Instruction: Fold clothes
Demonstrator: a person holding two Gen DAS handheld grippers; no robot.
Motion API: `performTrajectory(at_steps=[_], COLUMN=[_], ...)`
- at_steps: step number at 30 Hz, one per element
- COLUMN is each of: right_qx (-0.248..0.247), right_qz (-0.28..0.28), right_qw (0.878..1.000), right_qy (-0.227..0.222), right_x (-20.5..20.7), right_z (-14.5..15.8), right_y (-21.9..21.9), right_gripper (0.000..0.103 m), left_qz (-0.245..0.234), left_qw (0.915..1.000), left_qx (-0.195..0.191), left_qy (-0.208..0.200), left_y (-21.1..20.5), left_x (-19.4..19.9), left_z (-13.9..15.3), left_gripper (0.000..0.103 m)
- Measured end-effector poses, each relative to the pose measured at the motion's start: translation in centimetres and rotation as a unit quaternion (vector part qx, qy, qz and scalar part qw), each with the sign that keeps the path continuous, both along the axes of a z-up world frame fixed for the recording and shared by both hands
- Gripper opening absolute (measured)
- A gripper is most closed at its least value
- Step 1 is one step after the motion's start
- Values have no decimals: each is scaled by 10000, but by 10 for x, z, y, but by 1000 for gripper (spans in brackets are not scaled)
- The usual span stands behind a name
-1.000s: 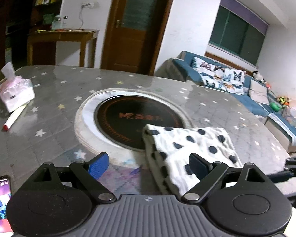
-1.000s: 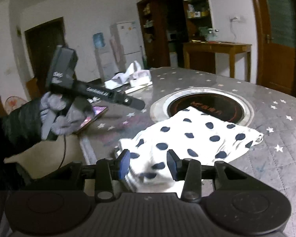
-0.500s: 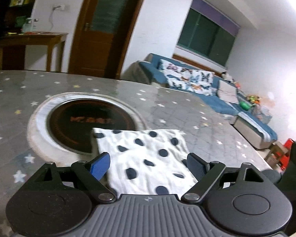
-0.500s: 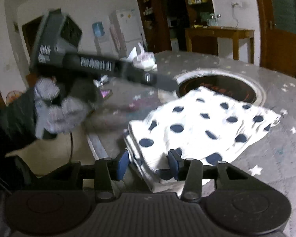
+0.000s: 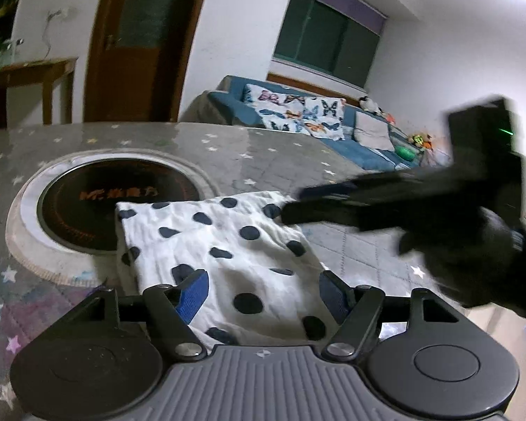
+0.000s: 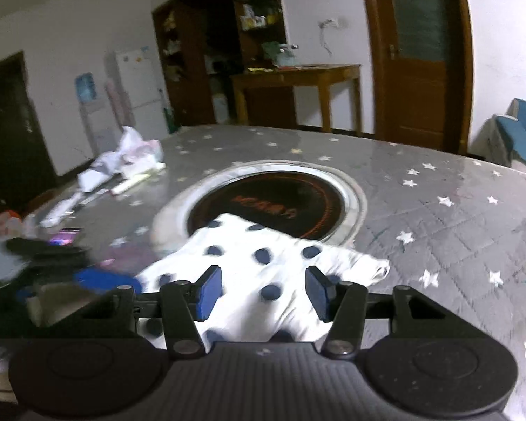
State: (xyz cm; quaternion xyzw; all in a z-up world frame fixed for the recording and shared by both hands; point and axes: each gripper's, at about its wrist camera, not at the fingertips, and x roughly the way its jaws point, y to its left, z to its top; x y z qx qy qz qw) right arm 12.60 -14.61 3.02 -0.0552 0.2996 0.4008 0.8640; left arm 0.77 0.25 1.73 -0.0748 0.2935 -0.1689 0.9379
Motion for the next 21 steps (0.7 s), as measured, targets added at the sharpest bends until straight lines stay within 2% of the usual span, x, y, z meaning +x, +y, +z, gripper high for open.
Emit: performTrajectory(at_steps=[6,12,18,21], right_qx=[-486,-767,-782,-738], right_qz=[-152,-324,-314,-25], right_qw=[9987,9965,9964,9973], right_qy=[14,31,35,-27], right_x=[31,48,50,45], right_z=[-30,-53,-46,-33], right_y=[30,34,38,49], right_gripper=[54,54,54,54], left_qz=[-160,-228,-215,-184], left_qw=[9998,9991,9992,9996], left_qx=[-27,-45,-116,-134], left_qy=[150,352,311,177], left_y=[-5,-5,0,0], left_x=[-1,1,-3,-6], left_z=[-9,-23,-18,-11], left_gripper=[72,72,72,72])
